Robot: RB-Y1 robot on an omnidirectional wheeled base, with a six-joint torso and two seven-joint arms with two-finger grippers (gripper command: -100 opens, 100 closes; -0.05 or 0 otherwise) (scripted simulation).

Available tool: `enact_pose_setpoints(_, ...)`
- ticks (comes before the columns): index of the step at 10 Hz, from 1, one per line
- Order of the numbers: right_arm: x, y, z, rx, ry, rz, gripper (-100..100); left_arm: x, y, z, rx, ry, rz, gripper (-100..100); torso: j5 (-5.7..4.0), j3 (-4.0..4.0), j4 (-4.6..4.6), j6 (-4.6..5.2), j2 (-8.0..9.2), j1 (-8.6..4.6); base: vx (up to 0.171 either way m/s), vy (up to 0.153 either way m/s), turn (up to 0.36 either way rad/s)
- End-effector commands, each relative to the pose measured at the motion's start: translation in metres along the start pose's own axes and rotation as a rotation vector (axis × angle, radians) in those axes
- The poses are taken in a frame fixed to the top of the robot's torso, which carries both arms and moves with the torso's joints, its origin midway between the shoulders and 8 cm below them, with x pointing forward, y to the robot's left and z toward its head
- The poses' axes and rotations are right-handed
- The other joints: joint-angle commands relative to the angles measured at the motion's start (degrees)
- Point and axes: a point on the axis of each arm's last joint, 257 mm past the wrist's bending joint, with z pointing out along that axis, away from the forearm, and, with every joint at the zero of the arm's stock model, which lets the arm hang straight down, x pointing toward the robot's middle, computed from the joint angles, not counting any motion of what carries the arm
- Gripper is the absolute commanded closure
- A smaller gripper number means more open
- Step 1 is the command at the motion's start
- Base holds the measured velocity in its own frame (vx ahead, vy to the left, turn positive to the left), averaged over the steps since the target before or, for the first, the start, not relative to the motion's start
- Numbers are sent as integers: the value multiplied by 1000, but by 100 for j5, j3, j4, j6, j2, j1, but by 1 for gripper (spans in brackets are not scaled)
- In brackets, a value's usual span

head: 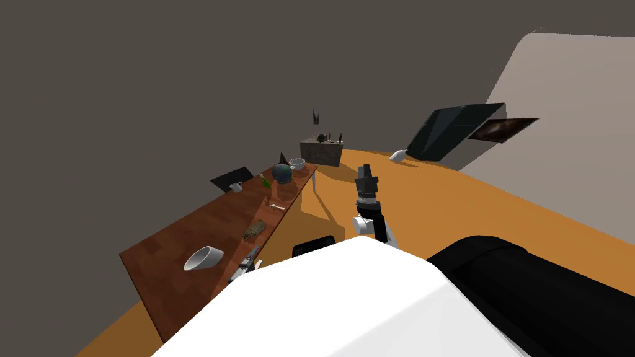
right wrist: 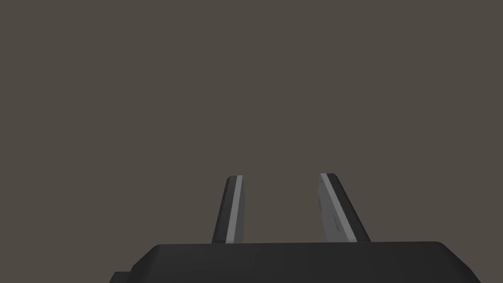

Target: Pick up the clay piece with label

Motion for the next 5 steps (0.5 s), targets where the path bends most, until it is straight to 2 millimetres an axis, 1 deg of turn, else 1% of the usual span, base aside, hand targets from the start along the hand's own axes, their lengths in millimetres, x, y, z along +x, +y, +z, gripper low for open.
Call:
enact_pose_setpoints(1,0,0,0,0,0,0,0,-15,36,-17,-99,-20,-54,-100,0,0,0,0,0,0,137,6,-243)
enact_pose_setpoints(3,0,0,0,0,0,0,0,-33,76,-43,-210,-57,-119,-100,1,-7,-2,1,-12,2,151,9,-301)
enact_pose_setpoints(5,0,0,0,0,0,0,0,-51,111,-71,-312,-103,-181,-100,1,-9,-3,-1,-15,4,152,26,-265)
